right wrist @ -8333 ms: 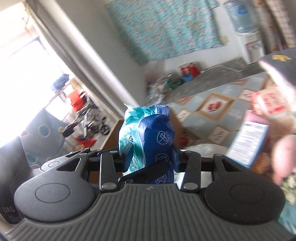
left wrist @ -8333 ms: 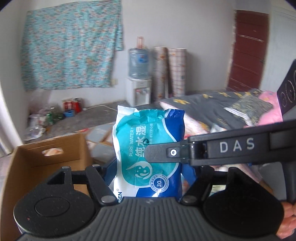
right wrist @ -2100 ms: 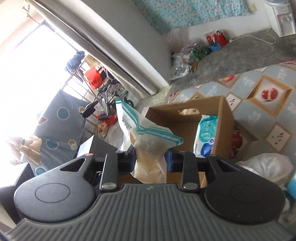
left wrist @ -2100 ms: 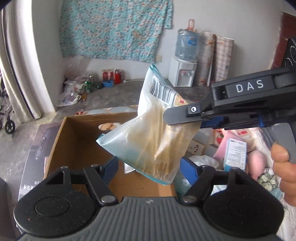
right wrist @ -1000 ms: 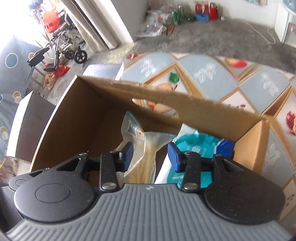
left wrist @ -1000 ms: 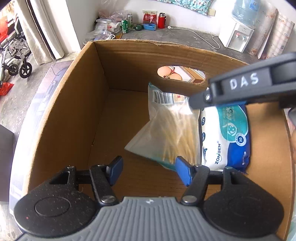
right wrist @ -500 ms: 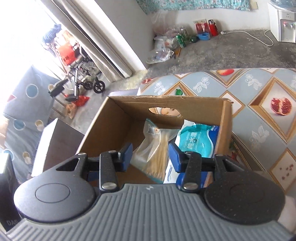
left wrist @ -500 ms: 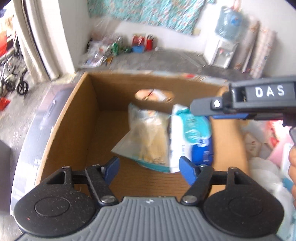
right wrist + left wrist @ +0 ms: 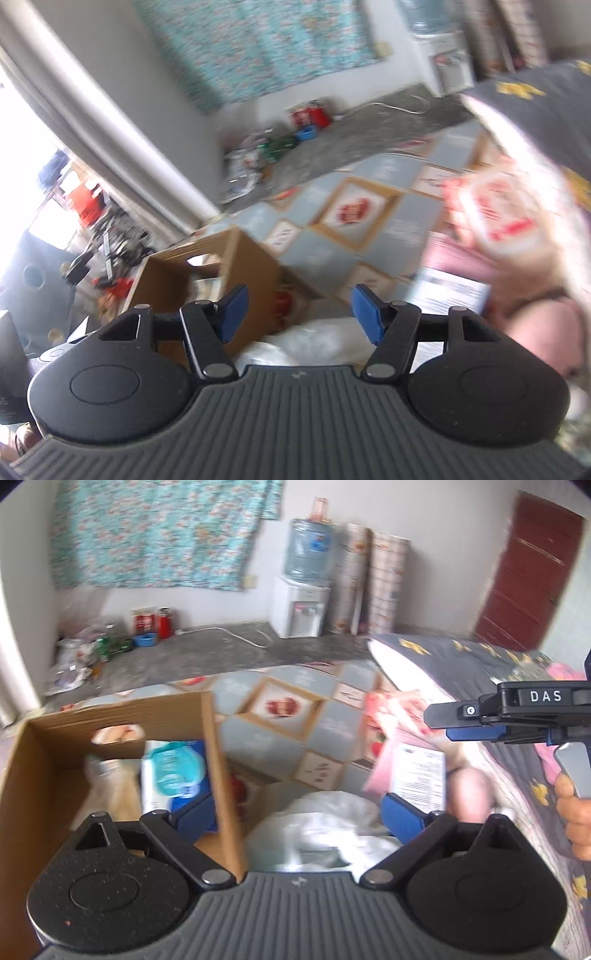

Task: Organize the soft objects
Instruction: 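Reach the right gripper to the blue-and-white carton and grasp it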

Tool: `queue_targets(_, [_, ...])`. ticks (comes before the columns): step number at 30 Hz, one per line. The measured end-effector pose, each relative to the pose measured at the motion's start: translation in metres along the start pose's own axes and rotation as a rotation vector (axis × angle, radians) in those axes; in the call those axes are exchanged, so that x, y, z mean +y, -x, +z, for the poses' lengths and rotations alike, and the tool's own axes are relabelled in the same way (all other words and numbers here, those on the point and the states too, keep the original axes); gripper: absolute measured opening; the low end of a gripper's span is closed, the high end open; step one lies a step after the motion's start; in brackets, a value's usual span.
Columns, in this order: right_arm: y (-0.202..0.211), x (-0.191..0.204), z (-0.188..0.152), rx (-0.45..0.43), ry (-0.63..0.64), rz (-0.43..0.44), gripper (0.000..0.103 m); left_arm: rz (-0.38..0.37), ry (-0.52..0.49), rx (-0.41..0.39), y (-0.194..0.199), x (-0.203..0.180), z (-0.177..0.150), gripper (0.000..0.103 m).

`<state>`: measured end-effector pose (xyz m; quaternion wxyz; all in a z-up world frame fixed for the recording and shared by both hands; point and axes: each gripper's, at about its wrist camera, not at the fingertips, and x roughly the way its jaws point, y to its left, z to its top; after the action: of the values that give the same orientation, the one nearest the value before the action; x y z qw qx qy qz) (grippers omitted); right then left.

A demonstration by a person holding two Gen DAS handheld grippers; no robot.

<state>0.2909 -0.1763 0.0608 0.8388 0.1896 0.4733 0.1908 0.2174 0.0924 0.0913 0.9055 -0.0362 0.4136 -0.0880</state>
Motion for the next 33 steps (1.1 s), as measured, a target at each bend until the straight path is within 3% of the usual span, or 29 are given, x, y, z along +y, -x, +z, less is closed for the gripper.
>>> queue_targets(5, [0.012, -0.071, -0.024, 0.014, -0.109, -0.075, 0.062, -0.073, -0.089, 0.071, -0.049, -0.053, 0.004, 0.097])
queue_targets(12, [-0.019, -0.123, -0.035, 0.068, -0.259, -0.058, 0.062, -0.112, -0.259, 0.178, -0.112, -0.104, 0.008, 0.091])
queue_targets(21, [-0.063, -0.141, -0.027, 0.107, -0.33, -0.003, 0.054, -0.177, -0.268, 0.336, -0.171, -0.118, 0.016, 0.088])
queue_targets(28, [-0.075, -0.134, -0.021, 0.11, -0.312, 0.001, 0.04, -0.167, -0.268, 0.376, -0.194, -0.125, 0.023, 0.09])
queue_targets(33, [-0.084, -0.125, -0.02, 0.132, -0.285, -0.014, 0.029, -0.164, -0.258, 0.401, -0.199, -0.128, 0.022, 0.074])
